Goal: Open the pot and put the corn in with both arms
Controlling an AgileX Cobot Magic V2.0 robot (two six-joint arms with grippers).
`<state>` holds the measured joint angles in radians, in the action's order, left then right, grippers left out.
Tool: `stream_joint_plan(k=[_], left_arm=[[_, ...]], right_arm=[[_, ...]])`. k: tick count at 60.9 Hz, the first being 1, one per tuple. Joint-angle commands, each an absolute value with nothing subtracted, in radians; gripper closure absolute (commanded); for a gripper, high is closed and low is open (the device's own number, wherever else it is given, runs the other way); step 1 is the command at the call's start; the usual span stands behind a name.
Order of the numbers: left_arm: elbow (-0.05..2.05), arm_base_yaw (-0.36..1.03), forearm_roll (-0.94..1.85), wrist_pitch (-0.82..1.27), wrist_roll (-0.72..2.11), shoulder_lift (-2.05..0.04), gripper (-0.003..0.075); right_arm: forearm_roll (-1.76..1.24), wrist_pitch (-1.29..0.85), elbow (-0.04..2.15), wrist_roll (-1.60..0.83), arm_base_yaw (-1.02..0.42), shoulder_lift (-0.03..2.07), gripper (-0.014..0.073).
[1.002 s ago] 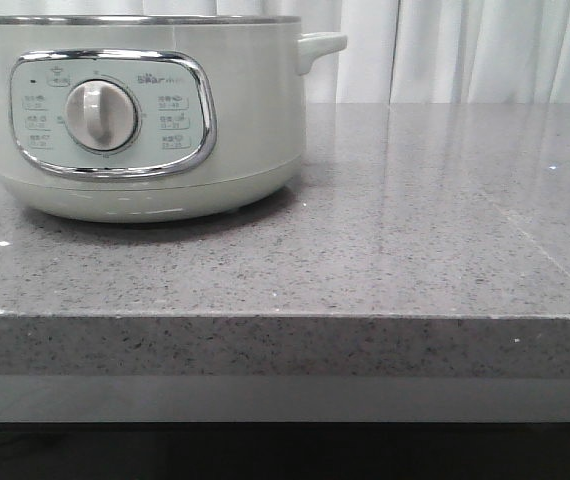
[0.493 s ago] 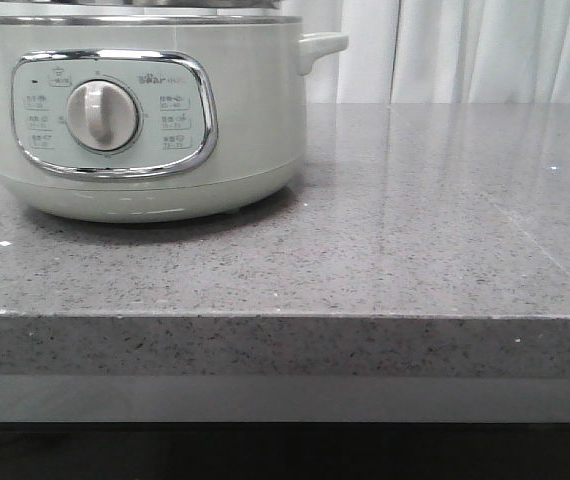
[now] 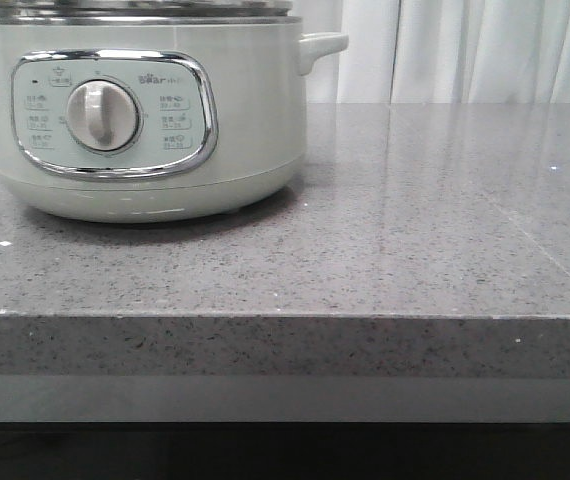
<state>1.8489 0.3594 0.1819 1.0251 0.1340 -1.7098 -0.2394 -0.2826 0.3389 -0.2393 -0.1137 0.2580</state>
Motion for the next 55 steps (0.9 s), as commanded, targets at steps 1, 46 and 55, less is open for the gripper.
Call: stream_joint_plan(k=[1,46,55], left_arm=[[1.871,0.367,0.215,0.929,0.132,-1.66,0.0511],[1.912,0.413,0.212,0.909,0.14,-1.637,0.0204],[1.92,0.413,0.163,0.916,0.14,-1.561,0.0232]], right_arm=[[-0.242,-0.195,0.364,-0.243,-0.114,0.266,0.0662],[-0.242,-0.195,0.364,-0.243,-0.114,0.266,0.0662],[-0.242,-0.195,0.364,-0.243,-0.114,0.266,0.0662]])
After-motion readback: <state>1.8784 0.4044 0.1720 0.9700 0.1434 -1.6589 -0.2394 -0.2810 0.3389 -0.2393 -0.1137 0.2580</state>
